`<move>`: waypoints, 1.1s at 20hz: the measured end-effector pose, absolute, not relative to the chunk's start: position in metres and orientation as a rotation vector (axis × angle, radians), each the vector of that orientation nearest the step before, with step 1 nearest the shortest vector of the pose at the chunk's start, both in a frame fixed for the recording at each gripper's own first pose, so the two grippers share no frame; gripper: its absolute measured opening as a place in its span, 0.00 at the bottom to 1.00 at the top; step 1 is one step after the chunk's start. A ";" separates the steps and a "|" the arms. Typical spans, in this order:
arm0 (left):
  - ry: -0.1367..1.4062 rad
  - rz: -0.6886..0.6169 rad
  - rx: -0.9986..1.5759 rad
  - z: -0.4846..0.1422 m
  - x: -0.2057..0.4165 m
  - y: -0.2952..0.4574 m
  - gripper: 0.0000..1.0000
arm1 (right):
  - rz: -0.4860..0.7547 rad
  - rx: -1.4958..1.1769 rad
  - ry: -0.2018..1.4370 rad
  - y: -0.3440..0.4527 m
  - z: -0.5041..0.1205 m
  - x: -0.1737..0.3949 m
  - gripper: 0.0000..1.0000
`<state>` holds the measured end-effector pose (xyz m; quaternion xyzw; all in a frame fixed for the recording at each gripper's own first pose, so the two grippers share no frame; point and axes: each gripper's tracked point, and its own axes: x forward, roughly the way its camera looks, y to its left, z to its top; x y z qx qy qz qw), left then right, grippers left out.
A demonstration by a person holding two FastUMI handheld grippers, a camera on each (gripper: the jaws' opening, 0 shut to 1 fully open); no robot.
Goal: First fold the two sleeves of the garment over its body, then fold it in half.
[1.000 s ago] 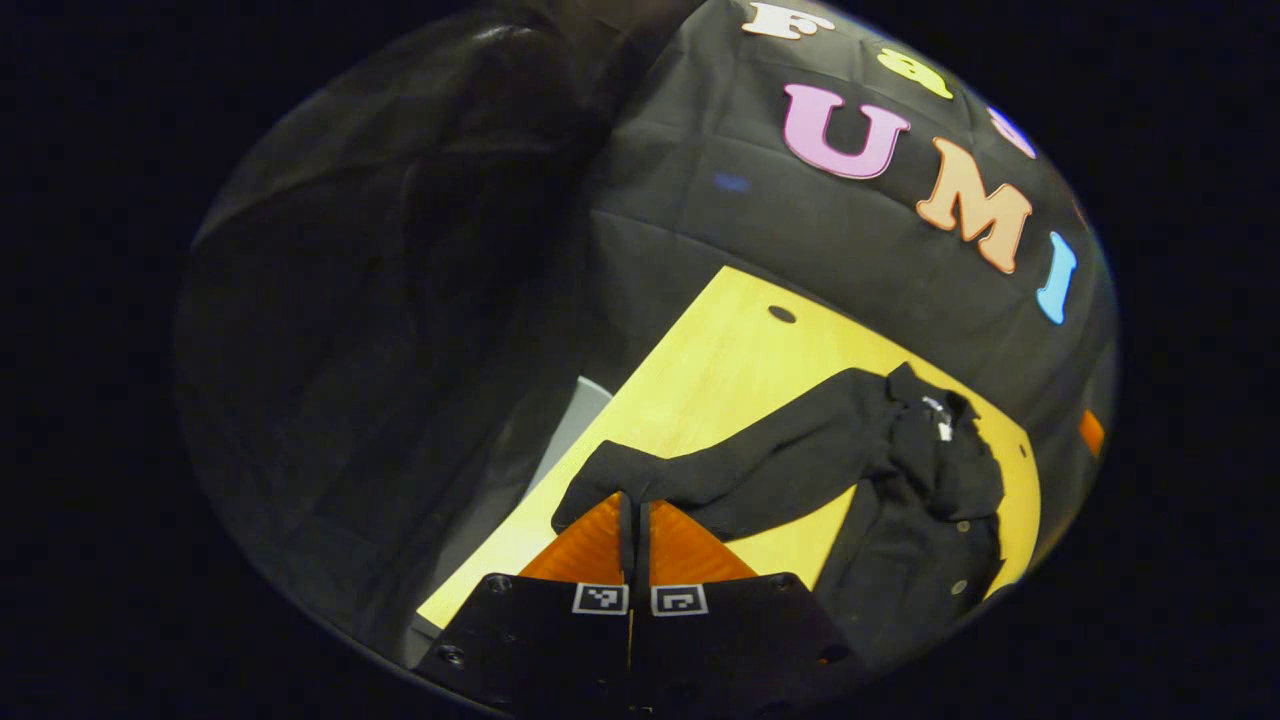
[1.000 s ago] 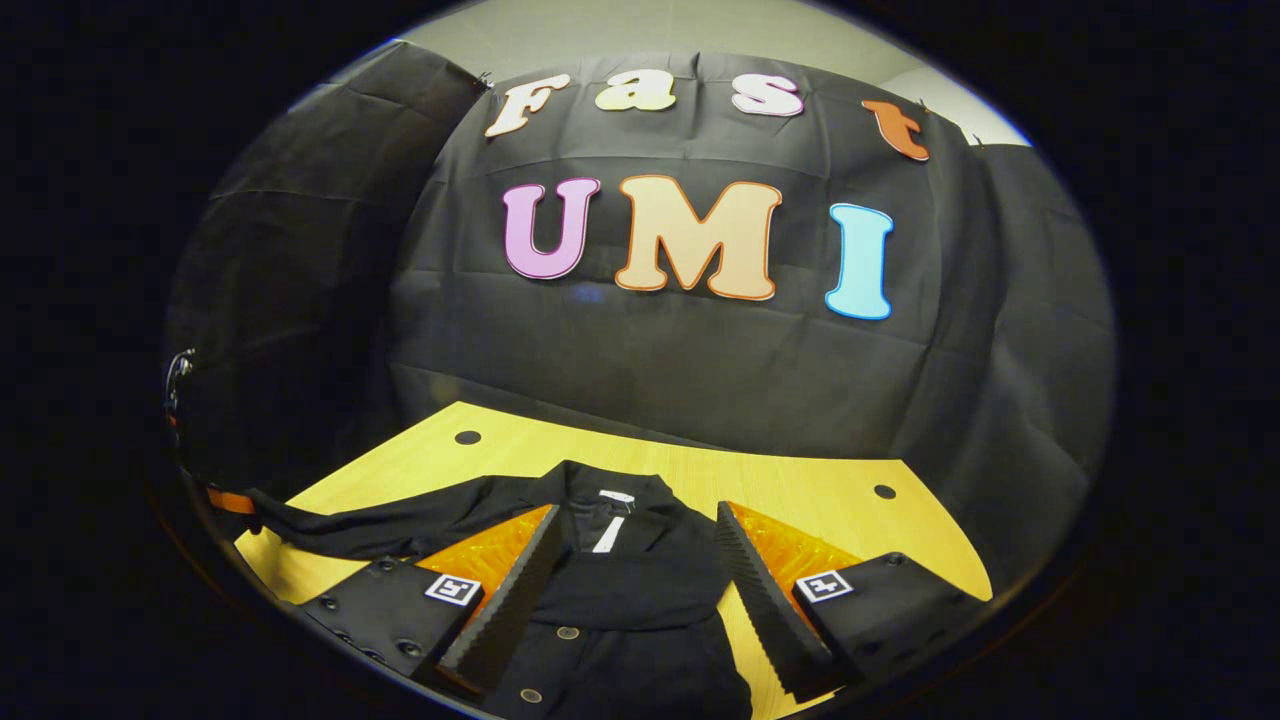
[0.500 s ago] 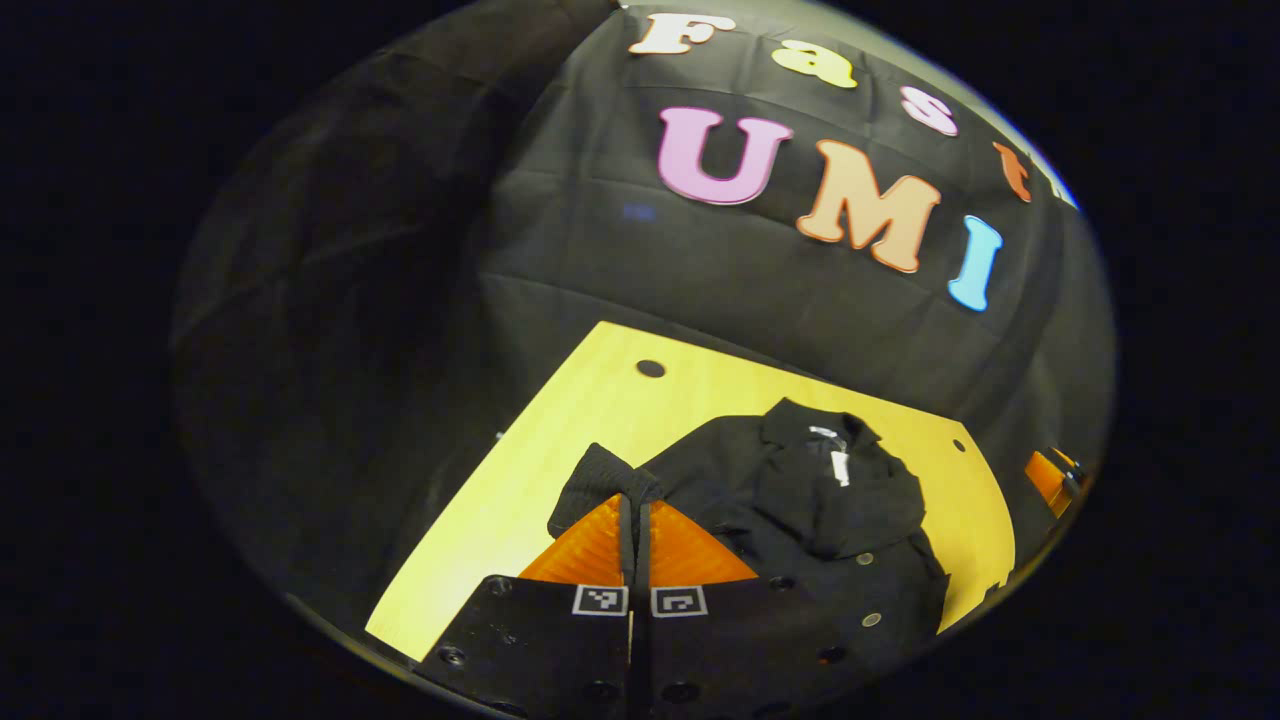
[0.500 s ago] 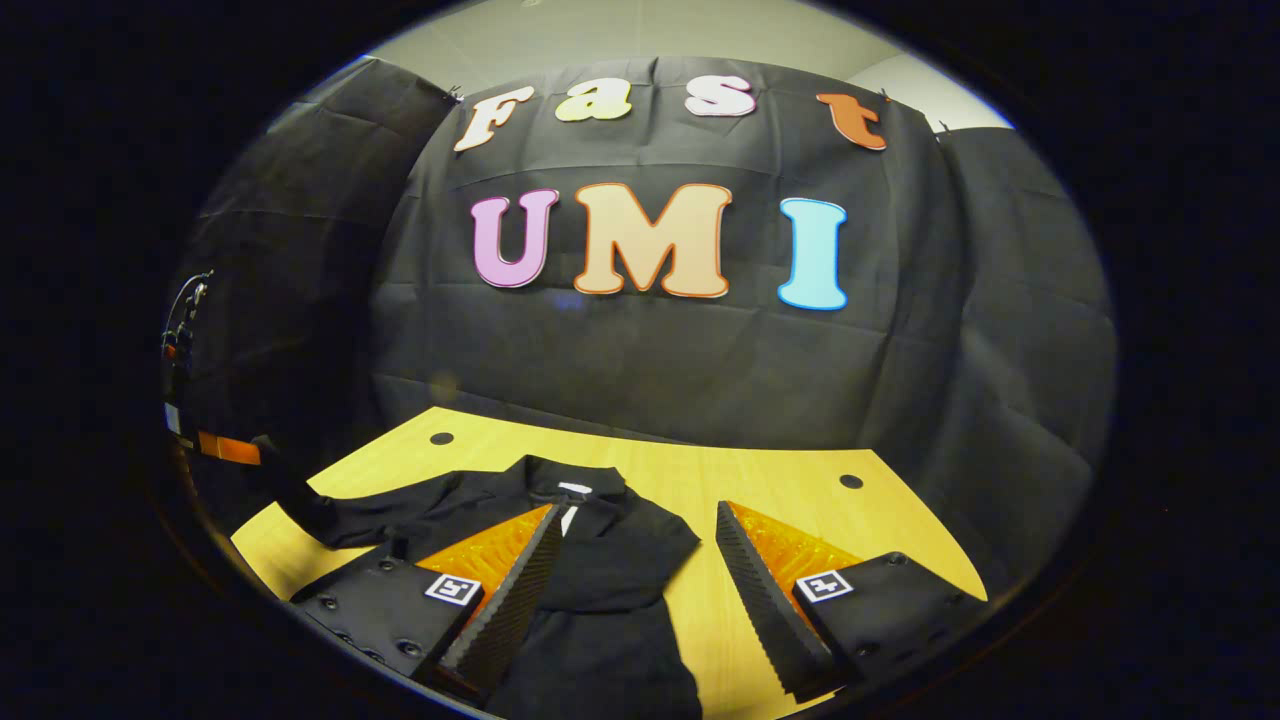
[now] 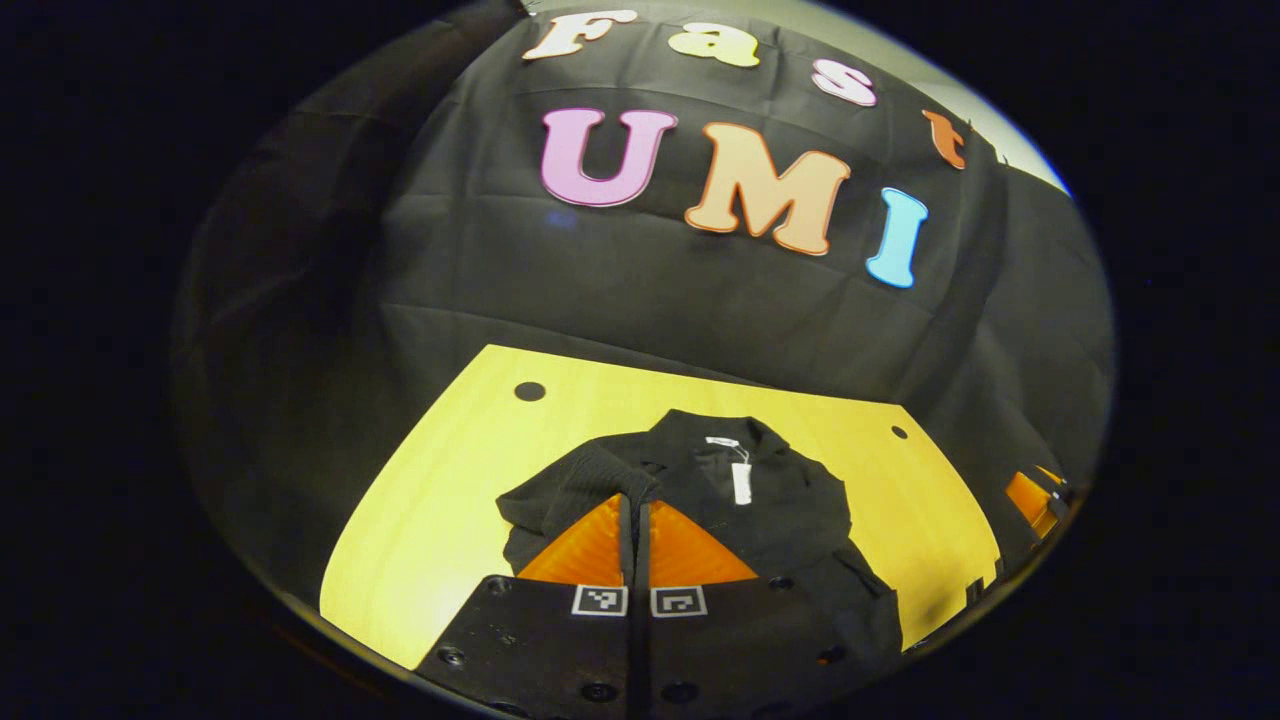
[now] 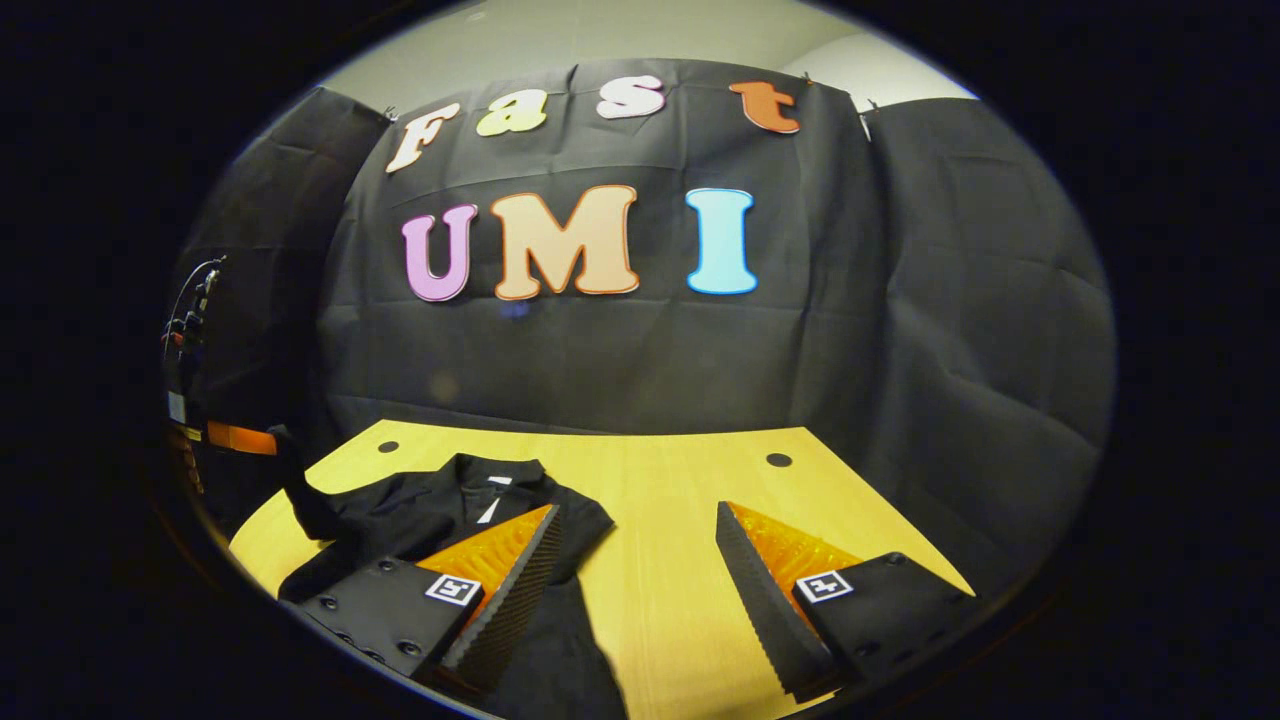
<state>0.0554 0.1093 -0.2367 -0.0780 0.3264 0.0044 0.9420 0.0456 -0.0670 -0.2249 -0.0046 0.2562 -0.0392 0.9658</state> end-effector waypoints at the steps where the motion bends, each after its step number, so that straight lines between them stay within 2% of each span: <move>1: 0.666 -0.003 -0.152 -0.235 0.059 0.101 0.00 | -0.087 -0.005 0.520 -0.074 -0.225 0.042 0.97; 16: 0.778 -0.194 -0.075 -0.272 0.094 -0.026 0.00 | -0.185 0.031 0.550 -0.148 -0.236 0.005 0.98; 22: 0.808 -0.231 -0.016 -0.291 0.103 -0.062 0.00 | -0.193 0.041 0.563 -0.161 -0.240 -0.004 0.98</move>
